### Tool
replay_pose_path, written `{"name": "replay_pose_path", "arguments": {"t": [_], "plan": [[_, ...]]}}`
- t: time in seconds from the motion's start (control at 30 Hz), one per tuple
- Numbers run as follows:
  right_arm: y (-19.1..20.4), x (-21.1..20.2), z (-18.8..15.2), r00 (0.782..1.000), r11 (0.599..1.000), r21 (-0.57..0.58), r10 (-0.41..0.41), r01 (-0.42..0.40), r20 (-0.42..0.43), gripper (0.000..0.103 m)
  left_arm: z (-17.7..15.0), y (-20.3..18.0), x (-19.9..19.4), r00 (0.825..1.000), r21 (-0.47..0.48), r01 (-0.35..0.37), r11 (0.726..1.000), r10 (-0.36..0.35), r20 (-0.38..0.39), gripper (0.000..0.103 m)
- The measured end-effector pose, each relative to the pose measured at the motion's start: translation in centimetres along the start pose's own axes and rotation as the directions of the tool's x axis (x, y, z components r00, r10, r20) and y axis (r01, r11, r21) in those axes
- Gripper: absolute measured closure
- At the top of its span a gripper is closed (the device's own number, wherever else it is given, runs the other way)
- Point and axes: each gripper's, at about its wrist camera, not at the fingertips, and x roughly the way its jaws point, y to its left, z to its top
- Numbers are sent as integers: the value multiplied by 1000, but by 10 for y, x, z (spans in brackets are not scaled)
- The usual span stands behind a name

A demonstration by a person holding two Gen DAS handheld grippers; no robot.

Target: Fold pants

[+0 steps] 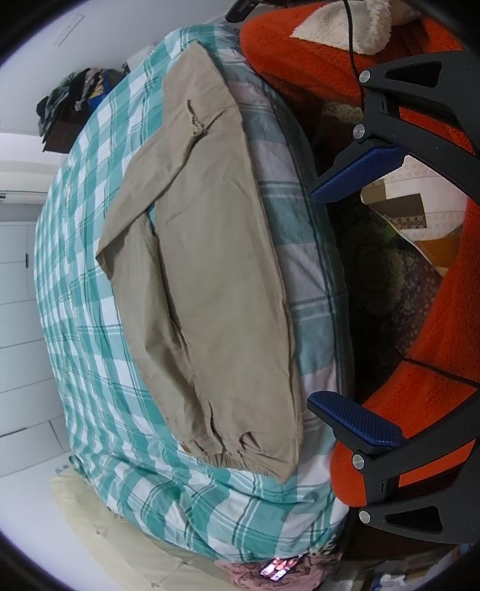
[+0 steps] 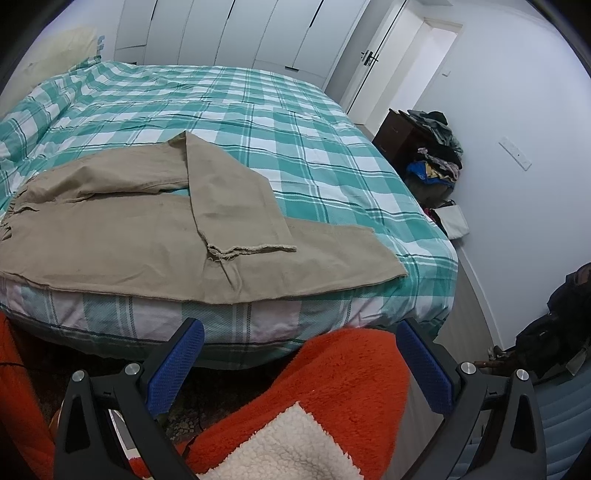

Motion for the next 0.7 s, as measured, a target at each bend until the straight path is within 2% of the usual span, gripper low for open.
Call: {"name": "replay_pose_path", "arguments": {"t": [0.1,0.13,0.2,0.23,0.3,0.33,0.37,0.4,0.43,0.47,0.53,0.63,0.7], "plan": [[1,1,-1,999,999,2,38,-38,7,1,0,0,0,1000,-1,-2,1000,2,-3,1],[0,0,0,994,994,-6,106,-106,36,1,2,1,0,1000,-3,-2,1000,2,-4,1],[-9,-2,3,957,968,-34,251,-248,145,1,3,4,0,1000,-10,4,1000,-4,-2,1],[-19,0,5,922,950,-57,310,-306,230,1,4,5,0,1000,-14,6,1000,-6,-1,1],[-35,16,13,896,946,-68,322,-317,306,1,4,6,0,1000,-23,8,1000,-8,-1,1],[-40,35,20,904,948,-74,319,-311,285,1,4,7,0,1000,-28,9,1000,-9,0,1],[-40,62,28,924,945,-87,326,-315,200,1,4,7,0,1000,-33,9,999,-9,-1,1],[-37,85,33,929,936,-102,349,-337,124,4,5,8,0,1000,-37,9,999,-9,-3,1],[-30,106,36,921,919,-127,384,-374,63,13,4,8,0,1000,-41,8,999,-8,-8,1],[-18,122,38,910,899,-169,414,-404,29,18,4,8,0,1000,-44,7,999,-8,-10,1],[10,145,40,912,874,-276,409,-399,-21,33,4,9,0,1000,-47,1,999,-1,-15,1],[51,167,41,914,820,-426,404,-383,-45,39,4,11,1,1000,-56,-12,998,11,-22,1],[66,184,44,920,815,-448,388,-368,-50,42,3,14,4,999,-66,-18,998,15,-32,1]]}}
